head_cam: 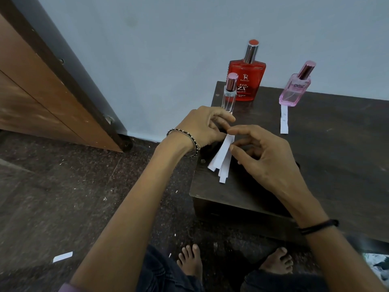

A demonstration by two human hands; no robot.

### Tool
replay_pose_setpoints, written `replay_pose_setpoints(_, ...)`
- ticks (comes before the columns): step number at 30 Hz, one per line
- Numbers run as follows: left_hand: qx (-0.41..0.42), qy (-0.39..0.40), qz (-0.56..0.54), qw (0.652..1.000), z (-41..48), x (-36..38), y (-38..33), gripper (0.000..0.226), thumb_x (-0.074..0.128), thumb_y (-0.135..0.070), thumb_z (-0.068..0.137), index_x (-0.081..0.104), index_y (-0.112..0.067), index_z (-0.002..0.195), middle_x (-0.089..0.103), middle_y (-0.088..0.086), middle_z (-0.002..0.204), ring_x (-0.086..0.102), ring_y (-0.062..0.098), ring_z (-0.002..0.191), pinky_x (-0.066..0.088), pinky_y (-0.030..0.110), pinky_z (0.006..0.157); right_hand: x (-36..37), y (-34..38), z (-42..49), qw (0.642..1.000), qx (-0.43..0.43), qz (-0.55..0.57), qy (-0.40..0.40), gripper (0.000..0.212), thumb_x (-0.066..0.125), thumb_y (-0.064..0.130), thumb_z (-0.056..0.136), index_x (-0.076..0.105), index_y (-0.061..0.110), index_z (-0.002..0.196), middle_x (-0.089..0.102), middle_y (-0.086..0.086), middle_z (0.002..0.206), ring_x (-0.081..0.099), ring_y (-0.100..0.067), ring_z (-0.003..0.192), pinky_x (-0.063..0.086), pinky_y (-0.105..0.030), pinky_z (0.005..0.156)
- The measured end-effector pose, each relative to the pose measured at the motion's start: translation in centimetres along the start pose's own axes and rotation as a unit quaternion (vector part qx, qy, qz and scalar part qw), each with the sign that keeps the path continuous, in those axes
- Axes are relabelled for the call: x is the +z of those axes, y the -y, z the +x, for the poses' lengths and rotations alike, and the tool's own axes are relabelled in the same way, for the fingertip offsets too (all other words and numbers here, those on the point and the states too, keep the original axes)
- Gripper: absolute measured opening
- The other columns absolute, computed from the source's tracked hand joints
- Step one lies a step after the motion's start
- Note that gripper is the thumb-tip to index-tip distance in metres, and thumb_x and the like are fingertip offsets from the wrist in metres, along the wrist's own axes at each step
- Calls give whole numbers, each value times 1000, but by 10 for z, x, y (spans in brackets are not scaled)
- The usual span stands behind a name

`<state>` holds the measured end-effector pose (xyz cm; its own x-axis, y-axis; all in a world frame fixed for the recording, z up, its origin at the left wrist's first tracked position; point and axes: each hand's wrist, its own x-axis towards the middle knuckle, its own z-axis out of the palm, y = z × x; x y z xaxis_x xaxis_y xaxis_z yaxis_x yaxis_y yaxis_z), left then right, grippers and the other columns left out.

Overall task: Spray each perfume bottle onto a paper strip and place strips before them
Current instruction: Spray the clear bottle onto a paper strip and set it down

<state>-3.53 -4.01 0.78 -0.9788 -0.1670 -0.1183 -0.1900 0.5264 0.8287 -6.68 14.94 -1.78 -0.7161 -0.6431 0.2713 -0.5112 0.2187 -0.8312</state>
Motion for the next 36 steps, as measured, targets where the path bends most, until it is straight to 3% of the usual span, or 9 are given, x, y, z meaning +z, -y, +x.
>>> replay_pose_setpoints(4,1,-2,-3,1000,0,0,0,37,76,-8,84,68,-15,119,74,-4,96,60,3,61,46,8,54,2,1,2,1000,8,-18,4,33,71,9,90,68,20,121,67,15,106,69,-2,94,60,-22,77)
replay_pose_setpoints(8,3,3,-4,1000,0,0,0,37,75,-6,85,67,-14,120,75,-2,98,61,7,64,50,13,54,5,1,3,999,-1,-44,-19,28,70,8,92,70,16,118,70,7,103,70,-6,85,60,-23,73)
replay_pose_setpoints(12,-5,14,-22,1000,-1,-3,1,39,72,-5,86,67,-17,122,73,-11,94,62,3,68,57,19,58,6,3,3,995,-10,-79,-61,20,70,14,93,73,19,113,70,12,98,67,0,82,53,-10,74)
replay_pose_setpoints(17,-8,31,-24,999,-2,-5,4,37,68,-11,89,65,-22,124,75,-8,104,65,1,80,54,13,59,5,-1,3,991,16,-104,-81,16,69,18,94,72,23,109,73,7,98,65,1,84,52,-12,76)
replay_pose_setpoints(25,-7,3,0,1000,0,1,1,44,84,-27,77,68,-19,118,74,-9,96,63,2,64,49,9,57,5,2,3,994,21,-68,-83,12,69,14,94,62,22,98,66,24,90,61,18,85,45,-2,69)
replay_pose_setpoints(28,-11,-10,18,1000,2,4,0,39,83,-24,78,70,-20,114,73,-10,91,62,4,63,46,10,59,4,2,3,995,8,-65,-70,9,67,15,96,60,19,101,64,25,88,62,18,81,46,-3,68)
replay_pose_setpoints(32,5,-12,53,998,3,6,-1,33,80,-21,81,72,-27,113,75,-7,93,66,21,71,54,24,73,4,2,3,996,-6,-69,-53,10,64,12,97,58,17,104,61,24,77,63,11,72,44,-4,62)
replay_pose_setpoints(34,9,-11,54,998,3,7,-1,35,79,-19,82,72,-29,115,75,-8,94,63,19,68,54,24,74,5,2,3,997,-9,-68,-47,12,64,12,97,56,18,105,59,24,77,62,12,74,45,-4,64)
replay_pose_setpoints(36,10,-11,60,998,3,6,0,35,78,-19,83,72,-31,115,74,-7,96,62,13,68,50,21,70,5,0,4,996,-13,-74,-43,13,62,12,98,54,18,106,62,18,77,64,4,73,49,-13,63)
